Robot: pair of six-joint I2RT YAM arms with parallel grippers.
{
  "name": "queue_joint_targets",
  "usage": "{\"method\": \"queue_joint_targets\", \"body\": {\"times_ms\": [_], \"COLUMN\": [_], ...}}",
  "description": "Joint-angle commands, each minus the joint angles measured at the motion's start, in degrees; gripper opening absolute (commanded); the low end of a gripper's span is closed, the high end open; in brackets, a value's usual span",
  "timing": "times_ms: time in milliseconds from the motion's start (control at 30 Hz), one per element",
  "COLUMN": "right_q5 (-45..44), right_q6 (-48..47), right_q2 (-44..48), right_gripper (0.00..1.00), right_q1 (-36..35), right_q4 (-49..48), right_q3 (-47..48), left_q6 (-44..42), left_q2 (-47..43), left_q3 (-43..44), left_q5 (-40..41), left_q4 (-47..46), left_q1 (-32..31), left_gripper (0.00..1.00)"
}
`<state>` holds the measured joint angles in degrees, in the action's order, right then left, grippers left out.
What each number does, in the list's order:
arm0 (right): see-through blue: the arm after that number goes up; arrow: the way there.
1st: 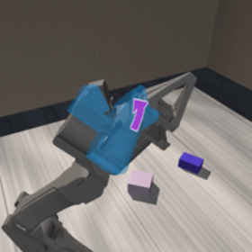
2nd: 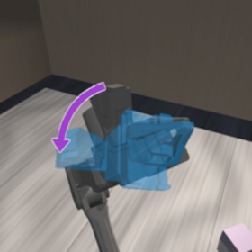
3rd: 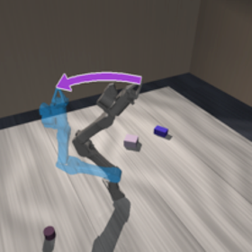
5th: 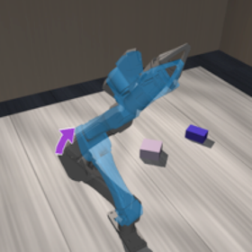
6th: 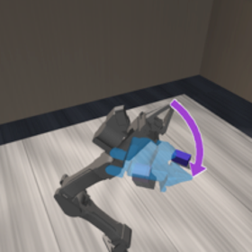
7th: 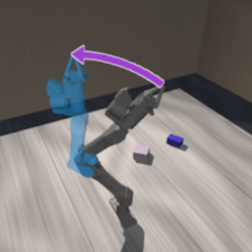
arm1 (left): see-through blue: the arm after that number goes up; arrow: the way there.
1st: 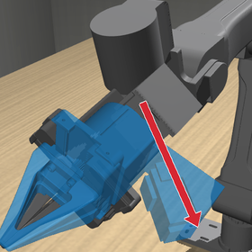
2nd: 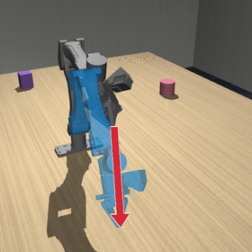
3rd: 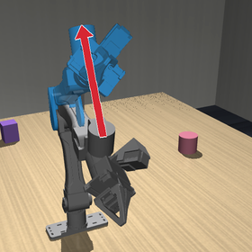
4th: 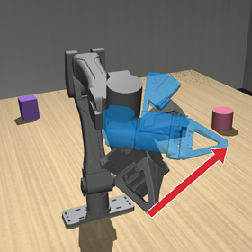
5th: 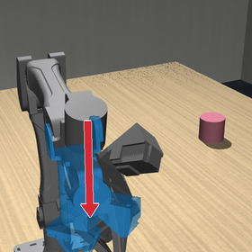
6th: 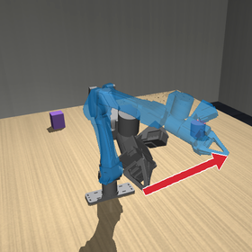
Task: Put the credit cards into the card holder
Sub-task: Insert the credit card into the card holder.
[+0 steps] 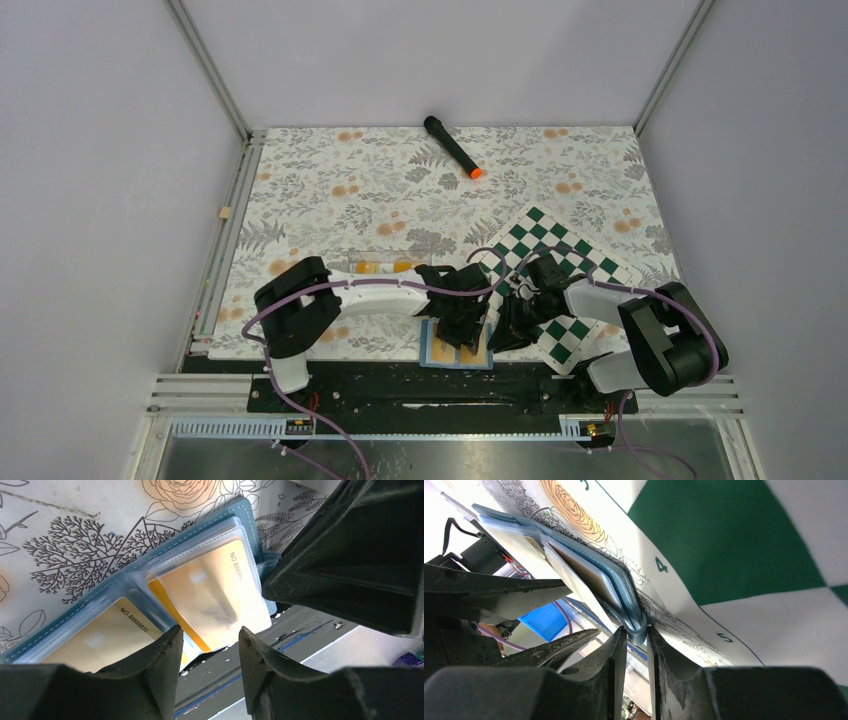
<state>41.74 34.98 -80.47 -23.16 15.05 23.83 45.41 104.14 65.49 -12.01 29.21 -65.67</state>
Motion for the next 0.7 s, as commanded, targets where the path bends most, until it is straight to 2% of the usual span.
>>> {"method": "queue_joint_targets", "body": {"times_ms": [0,367,467,667], "right_q5": [-1.0,-2.8,-3.4,-4.3], "right_q6": [-0.7,-2.1,-2.6,-2.8], "right_q2": [-0.6,2.2,2.6,2.5], "right_gripper": [0.28,0.31,0.32,0.29], "right_q1": [-0.8,-0.8,-0.8,-0.8], "right_q4": [0.3,3.8,4.8,5.5], "right_q3": [0.8,2.0,2.5,3.0], "left_q6": [-0.1,-0.5,-0.1,2.7], "left_q2": [-1.1,-14.9,-19.6,-29.1], "left_q3": [2.3,-7.0,-11.3,-25.0], "left_q5": [-2.0,6.3,6.0,0.0], "left_q4": [-4.5,-3.4,-4.4,-11.6], "left_q1": [-1.0,0.3,2.0,9.1], "left_gripper": [0.44,0.62,0.64,0.64]}}
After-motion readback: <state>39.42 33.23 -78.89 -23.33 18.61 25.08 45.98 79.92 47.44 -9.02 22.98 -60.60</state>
